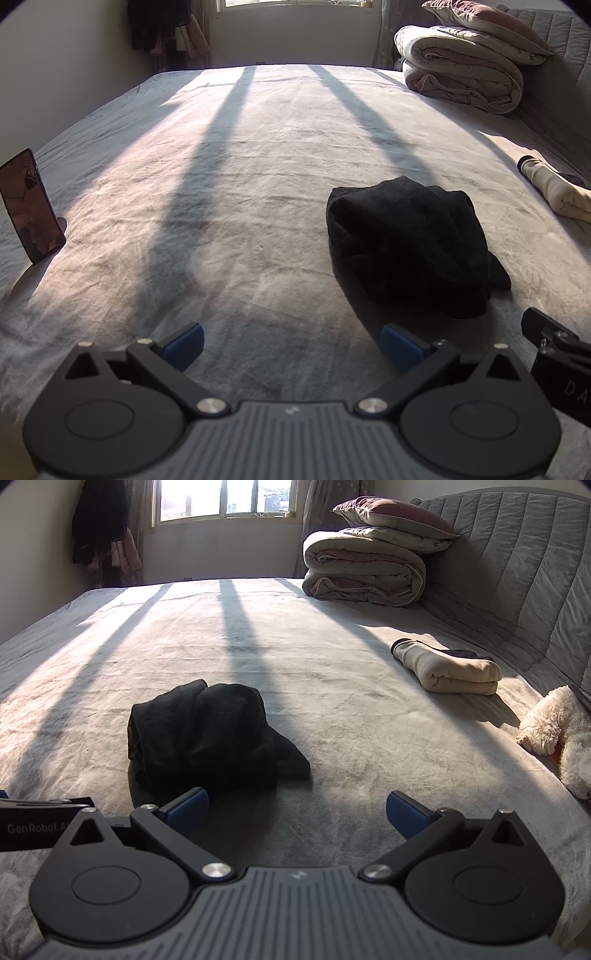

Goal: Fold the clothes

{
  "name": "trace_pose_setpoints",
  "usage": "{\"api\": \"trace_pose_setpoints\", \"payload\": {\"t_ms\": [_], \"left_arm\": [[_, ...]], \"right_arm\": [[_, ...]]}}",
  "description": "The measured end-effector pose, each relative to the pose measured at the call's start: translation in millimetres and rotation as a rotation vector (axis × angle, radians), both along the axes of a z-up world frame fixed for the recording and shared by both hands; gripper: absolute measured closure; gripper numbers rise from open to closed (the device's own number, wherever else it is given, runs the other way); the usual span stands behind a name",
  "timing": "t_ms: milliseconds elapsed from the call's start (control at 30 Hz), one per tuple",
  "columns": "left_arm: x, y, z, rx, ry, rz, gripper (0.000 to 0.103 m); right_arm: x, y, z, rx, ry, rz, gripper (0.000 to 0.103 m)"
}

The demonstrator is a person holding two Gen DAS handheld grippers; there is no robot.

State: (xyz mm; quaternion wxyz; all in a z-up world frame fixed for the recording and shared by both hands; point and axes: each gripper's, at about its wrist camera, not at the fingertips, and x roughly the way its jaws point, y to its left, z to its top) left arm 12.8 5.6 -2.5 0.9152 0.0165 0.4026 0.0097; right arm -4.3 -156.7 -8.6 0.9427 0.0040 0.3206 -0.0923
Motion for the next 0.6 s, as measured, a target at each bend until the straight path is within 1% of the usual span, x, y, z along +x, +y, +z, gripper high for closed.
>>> {"api": "trace_pose_setpoints", "payload": {"t_ms": [167, 400, 600], "left_arm": [[-1.8, -2.0, 2.8, 0.0, -0.004, -0.007, 0.001], [-2.3, -4.7, 1.9, -0.006, 0.001, -0.016, 0.001], [1.1, -7.5, 0.0, -0.01, 0.009, -0.029, 0.001]], "right_arm": [[-1.3, -2.2, 1.0, 0.005, 0.002, -0.001, 0.0], [2.3, -9.7, -5.5, 0.049, 0.055, -0.013, 0.0], [0.7, -15.0, -10.6, 0.062, 0.071, -0.027, 0.0]]}}
